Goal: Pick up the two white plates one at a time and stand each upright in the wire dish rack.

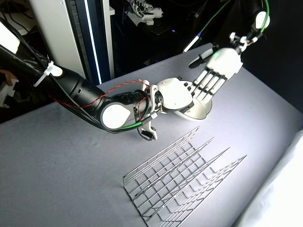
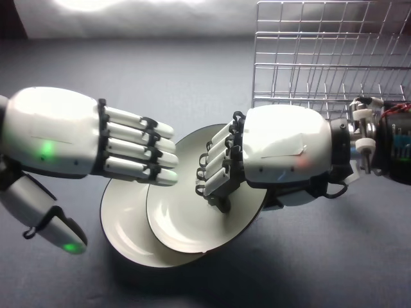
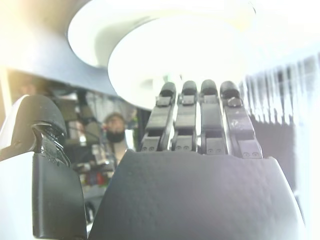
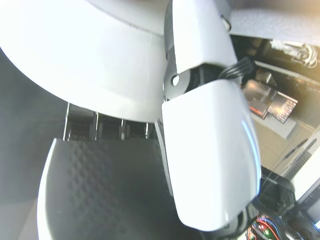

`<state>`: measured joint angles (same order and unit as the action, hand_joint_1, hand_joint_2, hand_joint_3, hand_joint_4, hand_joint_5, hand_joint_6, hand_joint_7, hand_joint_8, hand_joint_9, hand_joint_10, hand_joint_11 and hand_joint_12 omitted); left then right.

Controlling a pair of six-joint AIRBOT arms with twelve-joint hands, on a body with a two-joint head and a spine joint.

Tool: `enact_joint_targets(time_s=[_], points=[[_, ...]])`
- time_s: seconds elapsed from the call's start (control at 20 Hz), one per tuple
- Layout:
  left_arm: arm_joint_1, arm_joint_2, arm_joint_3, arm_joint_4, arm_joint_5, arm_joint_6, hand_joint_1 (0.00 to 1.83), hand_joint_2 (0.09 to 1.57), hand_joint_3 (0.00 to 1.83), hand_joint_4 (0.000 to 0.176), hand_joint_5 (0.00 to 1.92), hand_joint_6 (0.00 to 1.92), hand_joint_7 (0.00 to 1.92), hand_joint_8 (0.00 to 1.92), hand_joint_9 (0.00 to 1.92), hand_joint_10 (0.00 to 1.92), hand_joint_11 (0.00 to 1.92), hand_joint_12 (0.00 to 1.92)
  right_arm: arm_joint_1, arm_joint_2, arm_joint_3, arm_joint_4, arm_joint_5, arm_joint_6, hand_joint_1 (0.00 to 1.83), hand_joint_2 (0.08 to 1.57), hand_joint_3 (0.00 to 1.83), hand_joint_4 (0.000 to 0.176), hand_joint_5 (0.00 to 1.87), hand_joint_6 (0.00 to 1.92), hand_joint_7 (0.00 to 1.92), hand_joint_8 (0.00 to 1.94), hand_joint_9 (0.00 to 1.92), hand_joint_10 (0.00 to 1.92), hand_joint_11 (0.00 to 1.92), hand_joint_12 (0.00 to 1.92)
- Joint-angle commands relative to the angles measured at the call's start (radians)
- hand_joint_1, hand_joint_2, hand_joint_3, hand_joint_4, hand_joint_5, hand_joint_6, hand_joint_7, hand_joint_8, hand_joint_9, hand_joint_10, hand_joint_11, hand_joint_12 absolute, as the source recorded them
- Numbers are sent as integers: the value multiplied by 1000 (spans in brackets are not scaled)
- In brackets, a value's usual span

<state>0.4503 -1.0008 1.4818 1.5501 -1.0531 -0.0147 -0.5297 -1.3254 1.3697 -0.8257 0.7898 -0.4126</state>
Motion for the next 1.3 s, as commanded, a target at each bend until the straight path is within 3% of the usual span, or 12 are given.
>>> enact_joint_targets(time_s=[0.0,0.1,0.15,0.2,0.3,0.8,1.25], points=[[-19,23,-2,-82,-45,-13,0,1087,1,0,0,0,0,0,0,0,0,0,12,13,-4,37,40,5,1495,1089,0,0,900,910,993,888,1032,945,861,1533],[-39,52,-12,-82,-45,-32,0,1093,4,0,0,0,0,0,0,0,0,0,24,31,-22,41,46,5,1495,1090,0,0,913,907,985,911,1024,952,852,1526],[-47,67,-15,-82,-45,-44,0,1101,7,0,0,0,0,0,0,0,0,0,30,40,-34,51,46,5,1407,1090,3,0,922,963,1004,924,1025,1036,876,1272],[-54,80,-18,-82,-45,-52,0,1097,5,0,0,0,0,0,0,0,0,0,37,50,-46,59,46,5,1477,1089,3,0,913,948,988,917,1016,964,857,1465],[-61,118,-27,-82,-45,-63,0,1102,6,0,0,0,0,0,0,0,0,0,54,78,-86,69,46,5,1494,1090,1,0,895,962,978,911,1032,927,854,1517],[-82,255,-29,-109,-33,-103,0,1096,0,0,0,0,0,0,0,0,0,0,141,194,-233,126,26,7,1492,1105,0,0,868,1033,949,932,987,985,842,1538],[-81,294,7,-109,-32,-157,0,1095,1,0,0,0,0,0,0,0,0,0,221,281,-355,268,-57,17,1494,1092,0,0,893,978,967,907,1011,952,883,1493]])
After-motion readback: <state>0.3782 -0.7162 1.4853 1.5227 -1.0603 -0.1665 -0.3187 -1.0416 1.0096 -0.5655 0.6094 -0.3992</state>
